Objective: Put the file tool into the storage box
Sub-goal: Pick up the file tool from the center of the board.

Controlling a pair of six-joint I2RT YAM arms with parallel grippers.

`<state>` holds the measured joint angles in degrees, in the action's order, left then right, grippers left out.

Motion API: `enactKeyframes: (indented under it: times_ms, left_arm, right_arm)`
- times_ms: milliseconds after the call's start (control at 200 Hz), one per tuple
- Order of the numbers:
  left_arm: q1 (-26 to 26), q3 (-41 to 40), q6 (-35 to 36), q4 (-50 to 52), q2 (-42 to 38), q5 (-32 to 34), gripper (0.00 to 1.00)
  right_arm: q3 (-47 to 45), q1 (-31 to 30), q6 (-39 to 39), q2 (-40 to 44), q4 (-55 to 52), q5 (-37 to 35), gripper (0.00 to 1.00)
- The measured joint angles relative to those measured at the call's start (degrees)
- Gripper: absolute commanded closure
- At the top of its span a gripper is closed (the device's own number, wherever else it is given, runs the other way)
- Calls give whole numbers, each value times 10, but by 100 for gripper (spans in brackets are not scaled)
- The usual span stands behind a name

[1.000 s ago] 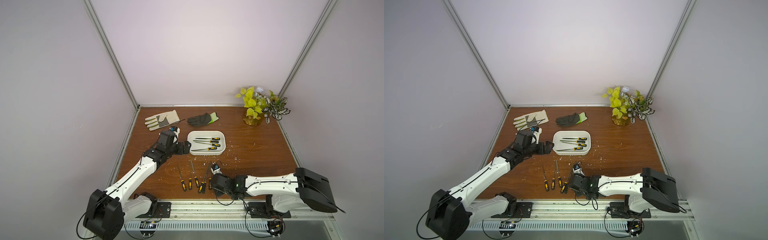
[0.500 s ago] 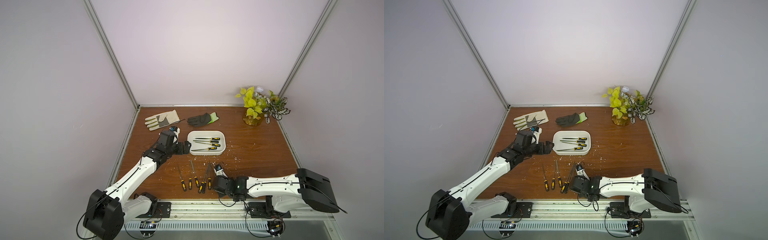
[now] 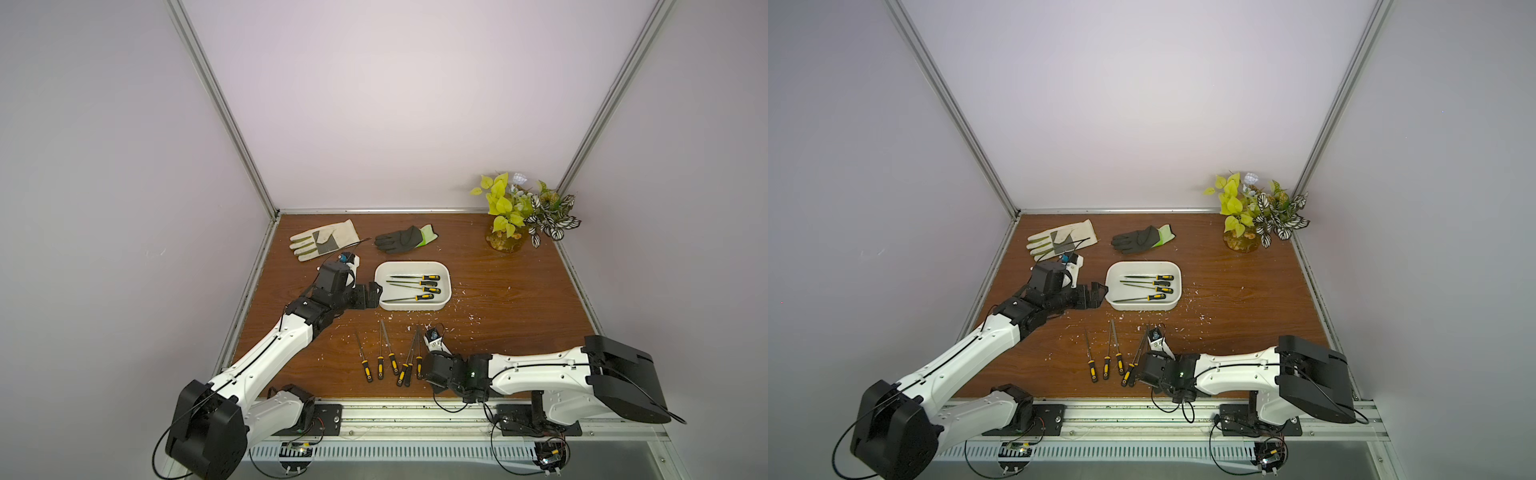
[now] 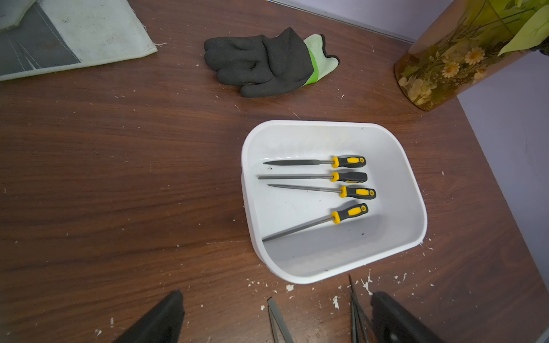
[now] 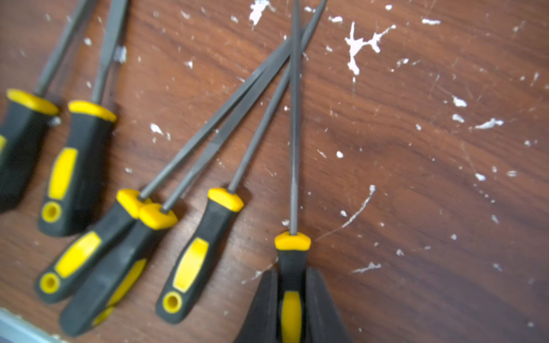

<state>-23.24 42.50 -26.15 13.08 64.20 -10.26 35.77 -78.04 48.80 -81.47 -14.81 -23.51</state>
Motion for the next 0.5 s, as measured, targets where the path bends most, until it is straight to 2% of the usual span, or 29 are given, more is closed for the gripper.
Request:
enactKeyframes:
  times_ms: [255,385,500]
  left_arm:
    - [0,-2,-17,-3,-29,-16,0]
    - [0,-3,-38,-15,-70,-26,0]
    - [0,-3,-48,-21,-85,-36,0]
  right_arm:
    - [-8,0,-39,30,-22,-3,98]
    - [-11,0,-78,108,-43,-2,98]
    - [-21,0,-131,198,-20,12,99]
